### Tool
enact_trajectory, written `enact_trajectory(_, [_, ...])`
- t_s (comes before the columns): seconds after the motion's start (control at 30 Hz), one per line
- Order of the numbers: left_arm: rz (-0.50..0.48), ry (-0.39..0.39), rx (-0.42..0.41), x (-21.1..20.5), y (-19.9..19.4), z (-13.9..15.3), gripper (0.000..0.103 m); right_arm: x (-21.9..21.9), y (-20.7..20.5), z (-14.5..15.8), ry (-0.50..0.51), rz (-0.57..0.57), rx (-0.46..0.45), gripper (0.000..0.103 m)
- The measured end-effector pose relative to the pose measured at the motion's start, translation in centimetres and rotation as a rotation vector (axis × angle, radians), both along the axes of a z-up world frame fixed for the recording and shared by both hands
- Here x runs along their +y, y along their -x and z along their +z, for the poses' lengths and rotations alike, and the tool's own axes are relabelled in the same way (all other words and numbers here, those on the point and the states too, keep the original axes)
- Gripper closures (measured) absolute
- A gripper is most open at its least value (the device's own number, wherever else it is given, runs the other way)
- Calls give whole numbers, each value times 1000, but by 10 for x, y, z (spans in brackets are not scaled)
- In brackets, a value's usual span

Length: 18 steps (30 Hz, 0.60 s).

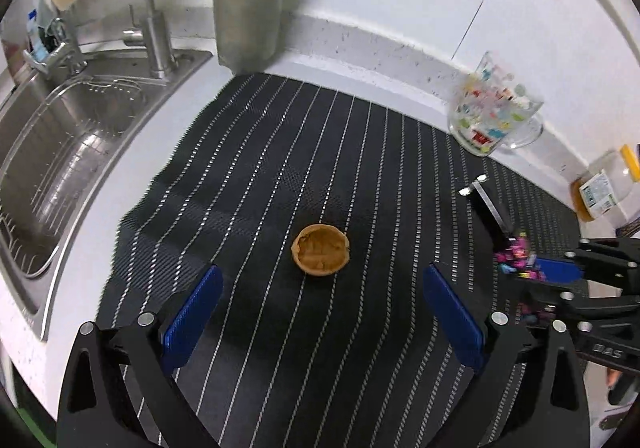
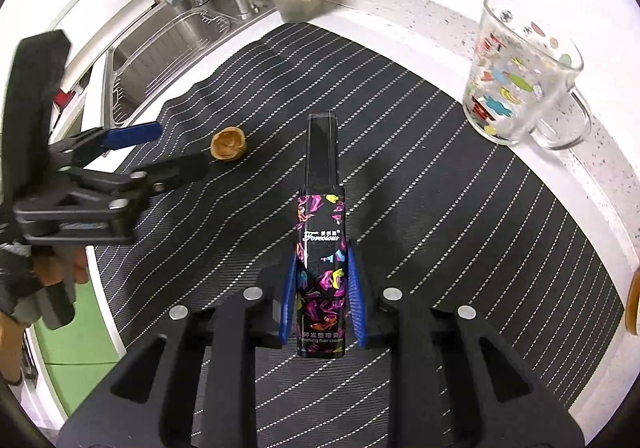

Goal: Collect trash
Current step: 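Grasp the walnut shell with the left tool while the right tool grasps the patterned spray can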

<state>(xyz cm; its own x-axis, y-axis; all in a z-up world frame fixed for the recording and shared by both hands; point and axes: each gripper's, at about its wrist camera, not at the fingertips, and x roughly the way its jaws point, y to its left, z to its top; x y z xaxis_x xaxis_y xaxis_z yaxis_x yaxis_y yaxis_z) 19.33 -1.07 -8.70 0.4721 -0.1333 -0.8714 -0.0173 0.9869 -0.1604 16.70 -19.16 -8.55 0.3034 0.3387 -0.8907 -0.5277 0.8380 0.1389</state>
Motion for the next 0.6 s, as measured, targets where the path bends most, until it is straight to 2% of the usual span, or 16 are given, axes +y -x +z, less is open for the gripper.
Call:
enact_trajectory(0.13, [-7,-16,18,-3,-9,-15,8,-6,-3,-2,-9,-7,7,80])
enact_trajectory(0.17, [-8,-16,21,-3,-11,-18,13,-9,-4,-2,-12,-11,7,80])
enact_trajectory(0.2, [-8,-19,25,-3,-13,-20,23,-11,-5,-2,-13,-15,8,80])
enact_trajectory(0.27, [-5,-30,24,-5,-14,-24,33,-14,-4,-3,-16,-19,10,80])
enact_trajectory(0.3, [-5,-33,27,-5,-16,-25,45,-15,-4,-3,-16,-20,10,80])
enact_trajectory(0.4, [4,-35,28,-5,-18,-27,66,-15,-5,-2,-17,-23,8,80])
enact_trajectory(0.6, [15,-19,26,-5,-15,-21,66,-16,-1,1,-23,-16,-1,80])
